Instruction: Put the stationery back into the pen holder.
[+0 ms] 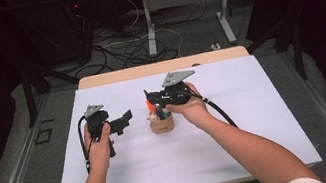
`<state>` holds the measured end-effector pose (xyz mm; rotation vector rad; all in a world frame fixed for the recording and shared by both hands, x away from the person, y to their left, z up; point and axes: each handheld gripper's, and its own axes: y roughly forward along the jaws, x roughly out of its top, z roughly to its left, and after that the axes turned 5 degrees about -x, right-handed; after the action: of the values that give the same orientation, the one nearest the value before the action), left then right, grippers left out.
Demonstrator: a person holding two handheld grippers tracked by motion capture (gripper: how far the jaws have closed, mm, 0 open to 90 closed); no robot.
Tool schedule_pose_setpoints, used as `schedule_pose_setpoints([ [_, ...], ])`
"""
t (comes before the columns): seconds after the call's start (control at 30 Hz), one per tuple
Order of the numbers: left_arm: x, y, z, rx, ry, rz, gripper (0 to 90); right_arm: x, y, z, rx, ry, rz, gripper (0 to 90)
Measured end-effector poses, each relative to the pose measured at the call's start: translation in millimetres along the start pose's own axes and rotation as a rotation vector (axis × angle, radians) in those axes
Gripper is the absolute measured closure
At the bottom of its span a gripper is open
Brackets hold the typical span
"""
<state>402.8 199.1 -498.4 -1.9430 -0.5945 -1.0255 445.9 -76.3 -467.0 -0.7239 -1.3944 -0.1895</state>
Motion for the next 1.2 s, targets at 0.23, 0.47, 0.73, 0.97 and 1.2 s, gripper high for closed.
schedule_pose_setpoints([
  [0.23,0.2,-0.3,0.0,0.001,-0.002,-0.002,0.6,3.6,-6.7,-0.3,-0.026,0.004,0.003,56.4],
  [0.47,0.2,-0.6,0.7,0.002,-0.003,-0.005,0.6,4.2,-20.8,-7.7,-0.079,0.041,-0.016,44.2],
  [0.73,0.2,-0.5,1.0,0.003,-0.003,-0.004,0.6,-5.0,-40.8,-20.0,-0.188,0.134,0.013,26.2],
  [0.97,0.7,-1.6,2.0,0.006,-0.006,-0.010,0.6,-14.5,-55.4,-34.7,-0.345,0.160,0.055,14.8],
  [1.2,0.1,-0.7,2.5,0.008,-0.008,-0.015,0.7,-31.3,-69.6,-51.4,-0.422,0.230,0.085,2.1],
])
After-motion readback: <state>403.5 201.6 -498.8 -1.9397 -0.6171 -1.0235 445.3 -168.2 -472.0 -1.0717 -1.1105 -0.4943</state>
